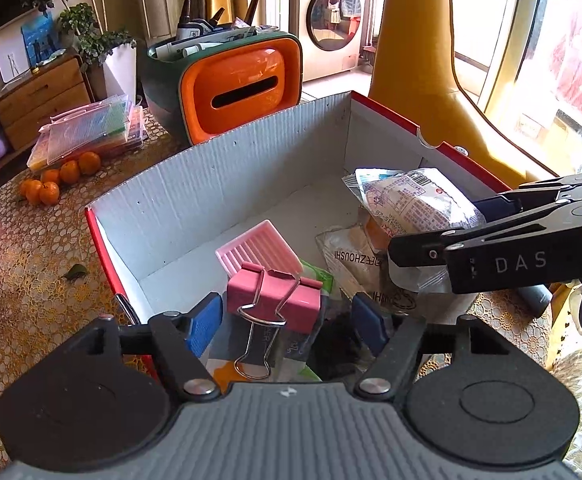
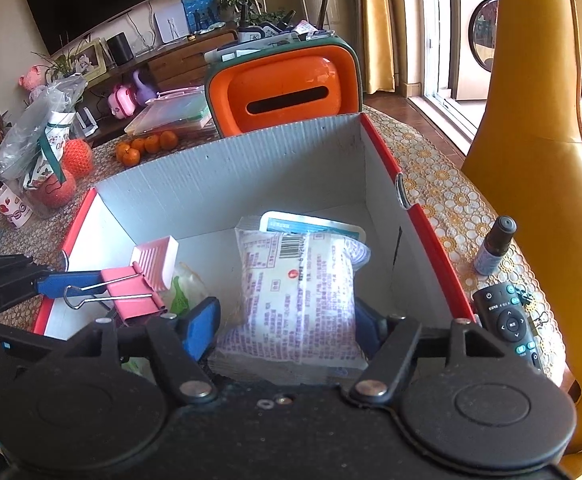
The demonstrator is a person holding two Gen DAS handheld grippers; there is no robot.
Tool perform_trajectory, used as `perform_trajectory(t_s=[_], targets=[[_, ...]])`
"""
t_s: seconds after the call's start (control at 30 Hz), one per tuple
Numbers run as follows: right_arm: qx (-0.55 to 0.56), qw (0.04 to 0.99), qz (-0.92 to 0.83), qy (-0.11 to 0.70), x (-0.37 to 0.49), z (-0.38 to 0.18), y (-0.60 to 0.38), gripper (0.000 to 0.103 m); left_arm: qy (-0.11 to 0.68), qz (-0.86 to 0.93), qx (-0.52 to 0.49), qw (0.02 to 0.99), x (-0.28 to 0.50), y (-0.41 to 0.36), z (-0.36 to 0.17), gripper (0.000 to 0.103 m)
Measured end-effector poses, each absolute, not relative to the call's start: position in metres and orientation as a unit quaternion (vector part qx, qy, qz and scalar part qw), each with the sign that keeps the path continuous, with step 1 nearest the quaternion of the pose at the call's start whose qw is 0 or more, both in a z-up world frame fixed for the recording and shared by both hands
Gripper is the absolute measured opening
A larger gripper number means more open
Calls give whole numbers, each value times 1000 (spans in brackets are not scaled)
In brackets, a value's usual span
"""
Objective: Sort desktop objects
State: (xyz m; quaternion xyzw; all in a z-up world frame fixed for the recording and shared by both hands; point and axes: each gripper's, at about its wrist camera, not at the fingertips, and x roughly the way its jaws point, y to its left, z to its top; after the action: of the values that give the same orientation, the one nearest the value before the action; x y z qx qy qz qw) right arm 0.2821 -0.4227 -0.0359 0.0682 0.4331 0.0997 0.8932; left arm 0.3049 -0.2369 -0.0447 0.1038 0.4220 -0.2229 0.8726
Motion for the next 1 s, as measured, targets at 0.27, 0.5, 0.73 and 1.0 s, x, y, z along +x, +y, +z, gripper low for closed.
perform_trajectory(t_s=[0.27, 0.5, 0.73, 1.0], targets=[[58, 903, 98, 414, 266, -16, -423, 80, 412, -223, 83, 880, 290, -224, -29, 77], [52, 908, 112, 400, 249, 2, -418, 80, 394, -222, 76, 889, 272, -209, -10, 77], [46, 912, 128, 387, 228, 18, -408, 80, 376, -220, 75, 897, 249, -198, 5, 77], [43, 917, 143, 369, 207, 30, -398, 80, 361, -222, 63, 904, 228, -185, 13, 77]])
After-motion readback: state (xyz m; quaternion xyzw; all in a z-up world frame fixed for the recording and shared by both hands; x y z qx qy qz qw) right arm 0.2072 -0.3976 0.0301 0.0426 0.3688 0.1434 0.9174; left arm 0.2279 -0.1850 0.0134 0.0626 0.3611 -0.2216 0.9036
